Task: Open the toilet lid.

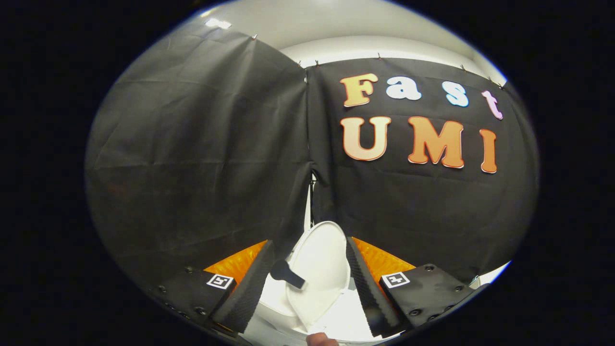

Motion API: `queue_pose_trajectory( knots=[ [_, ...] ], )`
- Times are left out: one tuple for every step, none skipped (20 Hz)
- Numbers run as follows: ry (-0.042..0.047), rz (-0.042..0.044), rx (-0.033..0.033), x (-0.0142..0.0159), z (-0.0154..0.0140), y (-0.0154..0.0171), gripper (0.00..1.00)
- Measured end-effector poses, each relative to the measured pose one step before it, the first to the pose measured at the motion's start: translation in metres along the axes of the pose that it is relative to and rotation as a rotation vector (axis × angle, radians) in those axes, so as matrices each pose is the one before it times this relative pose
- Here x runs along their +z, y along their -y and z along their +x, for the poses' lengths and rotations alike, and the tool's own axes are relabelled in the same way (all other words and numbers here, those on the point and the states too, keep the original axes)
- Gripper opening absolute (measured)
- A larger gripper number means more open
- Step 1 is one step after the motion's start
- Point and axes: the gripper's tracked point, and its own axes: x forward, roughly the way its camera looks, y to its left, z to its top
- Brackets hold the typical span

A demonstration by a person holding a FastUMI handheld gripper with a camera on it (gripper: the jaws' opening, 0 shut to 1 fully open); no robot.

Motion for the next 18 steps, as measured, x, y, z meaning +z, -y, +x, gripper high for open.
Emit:
queue_pose_trajectory(
  knots=[
    [0.00878, -0.00524, -0.01463, 0.00347, -0.01053, 0.01874, 0.96],
    [0.01236, -0.01333, -0.02356, 0.00504, -0.01323, 0.02236, 0.96],
    [0.00996, -0.02247, -0.02882, 0.00694, -0.01317, 0.02472, 0.96],
    [0.00721, -0.02548, -0.03327, 0.00336, -0.01241, 0.02379, 0.96],
    [0.00845, -0.01755, -0.02789, 0.00381, -0.0131, 0.02082, 0.96],
    [0.00833, -0.00379, -0.0174, 0.00194, -0.0119, 0.0173, 0.96],
    [0.00588, 0.00502, -0.01471, -0.00061, -0.01154, 0.01186, 0.96],
    [0.00053, 0.00165, -0.01787, -0.00146, -0.0096, 0.01465, 0.96],
    [-0.0056, -0.00216, -0.02127, -0.00342, -0.01168, 0.01484, 0.96],
    [-0.00138, 0.00359, -0.01632, -0.00401, -0.0092, 0.01304, 0.96],
    [0.00148, 0.00888, -0.00988, -0.00324, -0.00771, 0.01004, 0.96],
    [-0.00023, 0.00986, -0.01212, -0.00524, -0.00864, 0.01144, 0.96],
    [-0.00317, 0.00756, -0.01263, -0.00425, -0.00665, 0.01051, 0.96],
    [-0.00512, 0.0033, -0.0128, -0.00759, -0.0082, 0.01248, 0.96],
    [-0.00476, -0.00241, -0.00805, -0.00754, -0.00551, 0.01078, 0.96],
    [0.00056, -0.00636, -0.00522, -0.0061, -0.00505, 0.00956, 0.96],
    [0.0014, -0.01123, -0.0057, -0.00583, -0.00448, 0.00889, 0.96],
    [0.00196, -0.01089, -0.00891, -0.00454, -0.00399, 0.00937, 0.96]
  ],
)
